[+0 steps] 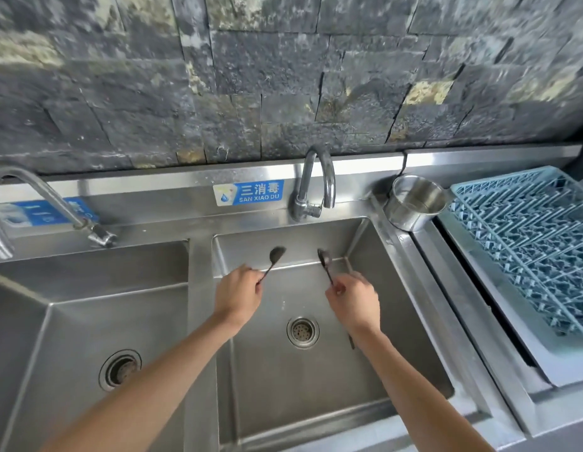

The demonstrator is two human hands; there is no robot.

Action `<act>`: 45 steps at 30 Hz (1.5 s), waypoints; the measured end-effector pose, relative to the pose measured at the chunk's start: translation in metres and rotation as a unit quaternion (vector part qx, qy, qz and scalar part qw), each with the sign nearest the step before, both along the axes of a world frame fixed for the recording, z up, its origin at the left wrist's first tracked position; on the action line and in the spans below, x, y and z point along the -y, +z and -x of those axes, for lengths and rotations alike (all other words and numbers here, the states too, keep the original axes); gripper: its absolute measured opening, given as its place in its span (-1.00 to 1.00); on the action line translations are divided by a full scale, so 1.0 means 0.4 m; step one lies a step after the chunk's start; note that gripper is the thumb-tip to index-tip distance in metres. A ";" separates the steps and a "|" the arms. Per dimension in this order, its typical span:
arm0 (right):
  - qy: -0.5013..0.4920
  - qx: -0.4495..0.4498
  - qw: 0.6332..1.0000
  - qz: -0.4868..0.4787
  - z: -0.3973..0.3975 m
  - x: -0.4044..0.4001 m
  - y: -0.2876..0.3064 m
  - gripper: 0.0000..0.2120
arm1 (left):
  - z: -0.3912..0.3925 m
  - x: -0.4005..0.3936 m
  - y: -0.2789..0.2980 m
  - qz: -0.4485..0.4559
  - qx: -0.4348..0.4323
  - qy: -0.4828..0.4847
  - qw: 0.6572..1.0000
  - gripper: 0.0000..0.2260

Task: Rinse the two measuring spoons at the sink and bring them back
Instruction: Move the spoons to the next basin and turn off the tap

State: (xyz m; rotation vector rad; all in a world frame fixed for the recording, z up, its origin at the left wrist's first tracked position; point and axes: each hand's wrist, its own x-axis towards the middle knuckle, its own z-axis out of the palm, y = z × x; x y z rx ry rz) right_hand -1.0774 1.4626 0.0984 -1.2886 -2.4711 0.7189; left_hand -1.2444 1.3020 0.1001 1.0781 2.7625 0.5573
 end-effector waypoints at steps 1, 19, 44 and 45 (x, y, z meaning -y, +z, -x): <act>-0.020 0.093 0.993 0.073 -0.012 -0.005 -0.019 -0.90 | 0.001 0.014 -0.013 0.085 0.010 -0.002 0.996 -0.83; -0.156 0.126 0.952 0.233 -0.144 0.057 -0.077 -0.85 | -0.024 0.072 -0.060 0.003 0.241 0.081 0.967 -0.88; -0.206 -0.427 0.815 0.333 -0.312 0.634 0.219 -0.78 | -0.289 0.381 0.194 -0.270 0.542 -0.030 0.795 -0.81; -0.214 -0.428 0.818 0.319 -0.327 0.673 0.229 -0.77 | -0.304 0.406 0.201 -0.264 0.541 -0.043 0.797 -0.80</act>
